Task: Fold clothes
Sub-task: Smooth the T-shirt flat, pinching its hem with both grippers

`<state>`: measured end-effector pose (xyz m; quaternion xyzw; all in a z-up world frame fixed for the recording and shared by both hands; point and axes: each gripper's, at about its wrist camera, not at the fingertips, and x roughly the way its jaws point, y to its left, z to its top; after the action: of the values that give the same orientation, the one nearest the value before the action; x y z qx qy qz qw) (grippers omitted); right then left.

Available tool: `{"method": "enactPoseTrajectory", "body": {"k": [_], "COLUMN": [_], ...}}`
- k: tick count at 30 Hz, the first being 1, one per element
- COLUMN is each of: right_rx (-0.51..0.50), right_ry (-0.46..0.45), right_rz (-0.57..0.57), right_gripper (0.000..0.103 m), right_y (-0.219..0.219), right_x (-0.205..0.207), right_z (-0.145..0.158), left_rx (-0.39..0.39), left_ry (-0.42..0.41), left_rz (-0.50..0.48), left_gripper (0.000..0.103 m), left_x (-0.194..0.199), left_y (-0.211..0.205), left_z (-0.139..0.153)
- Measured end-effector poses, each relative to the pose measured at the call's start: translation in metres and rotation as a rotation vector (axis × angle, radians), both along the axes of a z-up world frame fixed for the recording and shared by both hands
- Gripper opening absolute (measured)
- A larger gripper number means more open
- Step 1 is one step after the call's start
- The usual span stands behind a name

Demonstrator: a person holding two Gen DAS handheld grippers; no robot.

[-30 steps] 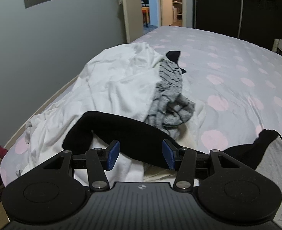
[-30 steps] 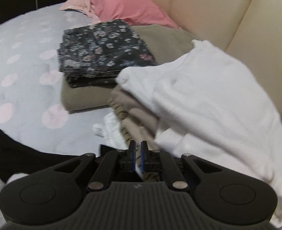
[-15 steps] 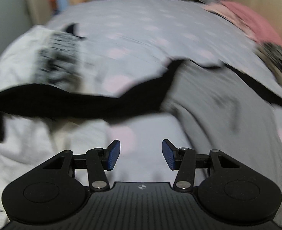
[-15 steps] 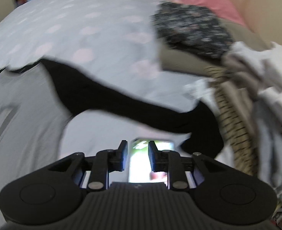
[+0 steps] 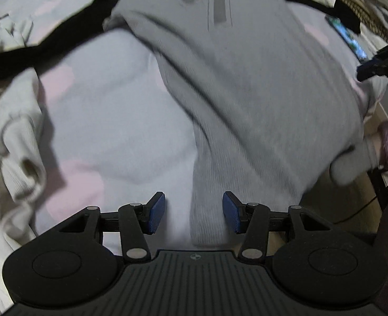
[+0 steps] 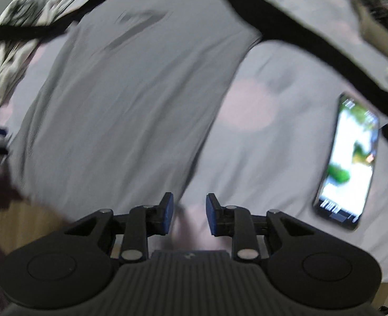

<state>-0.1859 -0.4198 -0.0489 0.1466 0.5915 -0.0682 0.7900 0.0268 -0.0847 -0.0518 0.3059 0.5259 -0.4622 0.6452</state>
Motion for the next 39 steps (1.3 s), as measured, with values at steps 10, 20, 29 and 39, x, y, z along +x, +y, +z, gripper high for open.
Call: {"method": "enactPoseTrajectory", "body": {"k": [10, 20, 29, 39], "right_rx": [0.062, 0.114, 0.068, 0.025], "right_ry": [0.145, 0.119, 0.074, 0.162], "right_rz": [0.128, 0.119, 0.104, 0.151], "right_gripper": [0.038, 0.004, 0.004, 0.003], "right_y": [0.033, 0.029, 0.019, 0.036], "right_x": [-0.011, -0.015, -0.037, -0.037], "right_z": [-0.045, -0.023, 0.049, 0.035], "left_rx": [0.005, -0.041, -0.138, -0.036], "left_ry": [0.005, 0.067, 0.153, 0.168], "left_rz": [-0.018, 0.027, 0.121, 0.140], "left_gripper": [0.036, 0.004, 0.003, 0.003], "left_x": [-0.009, -0.008, -0.015, -0.019], "left_y": [0.002, 0.004, 0.038, 0.047], "left_z": [-0.010, 0.015, 0.079, 0.057]}}
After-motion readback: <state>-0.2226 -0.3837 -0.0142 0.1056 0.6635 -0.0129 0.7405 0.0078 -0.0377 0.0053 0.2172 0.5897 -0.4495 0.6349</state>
